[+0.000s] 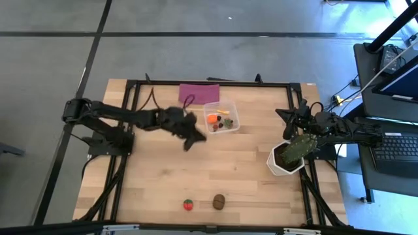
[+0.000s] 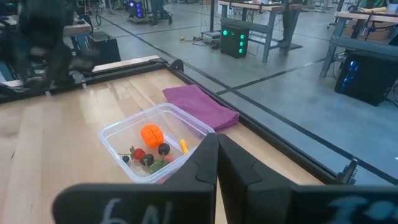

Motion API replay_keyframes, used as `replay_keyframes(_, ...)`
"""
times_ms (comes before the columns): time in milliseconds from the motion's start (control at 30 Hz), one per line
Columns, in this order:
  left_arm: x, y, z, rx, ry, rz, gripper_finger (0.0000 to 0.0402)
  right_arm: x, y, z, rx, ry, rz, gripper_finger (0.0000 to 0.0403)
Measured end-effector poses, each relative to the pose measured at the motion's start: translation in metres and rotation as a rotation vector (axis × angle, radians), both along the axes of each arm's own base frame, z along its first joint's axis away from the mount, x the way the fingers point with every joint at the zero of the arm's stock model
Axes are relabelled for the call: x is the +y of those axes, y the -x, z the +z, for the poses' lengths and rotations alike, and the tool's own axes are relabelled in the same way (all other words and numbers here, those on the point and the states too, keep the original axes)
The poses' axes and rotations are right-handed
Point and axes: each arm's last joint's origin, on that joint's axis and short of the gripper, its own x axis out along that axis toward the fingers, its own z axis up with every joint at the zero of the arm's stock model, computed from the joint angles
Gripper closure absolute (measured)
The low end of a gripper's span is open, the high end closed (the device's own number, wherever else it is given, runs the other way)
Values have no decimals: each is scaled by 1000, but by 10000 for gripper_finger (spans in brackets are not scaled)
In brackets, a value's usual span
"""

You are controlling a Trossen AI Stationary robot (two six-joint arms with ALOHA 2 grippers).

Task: Pick and placing Produce into tupperware
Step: Put the blackberry into the transparent bin

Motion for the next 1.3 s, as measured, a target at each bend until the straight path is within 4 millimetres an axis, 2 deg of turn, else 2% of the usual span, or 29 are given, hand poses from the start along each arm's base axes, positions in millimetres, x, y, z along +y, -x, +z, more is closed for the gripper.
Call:
replay_keyframes(67,13,-12,19,-41,-116,91,314,0,0,0,0,0,1,394)
replay_keyframes(167,36,-31,41,-35,-193,241,318,0,0,0,-1,-2,1,394)
replay_keyframes(333,65,-65,51,142,-217,331,311,0,0,0,-4,-5,1,394)
replay_keyframes(433,74,-88,41,275,-222,312,311,0,0,0,-4,-5,1,394)
replay_keyframes(600,85,-124,14,422,-210,297,314,0,0,0,-4,-6,1,394)
replay_keyframes(733,91,-141,-13,494,-203,290,306,0,0,0,-4,-6,1,394)
replay_keyframes(967,101,-145,-47,591,-163,308,311,0,0,0,-2,-6,2,394)
replay_keyframes(1100,102,-144,-50,608,-159,308,306,0,0,0,-1,-5,2,394)
replay_keyframes(1300,102,-146,-49,591,-160,308,263,0,0,0,0,-4,2,394)
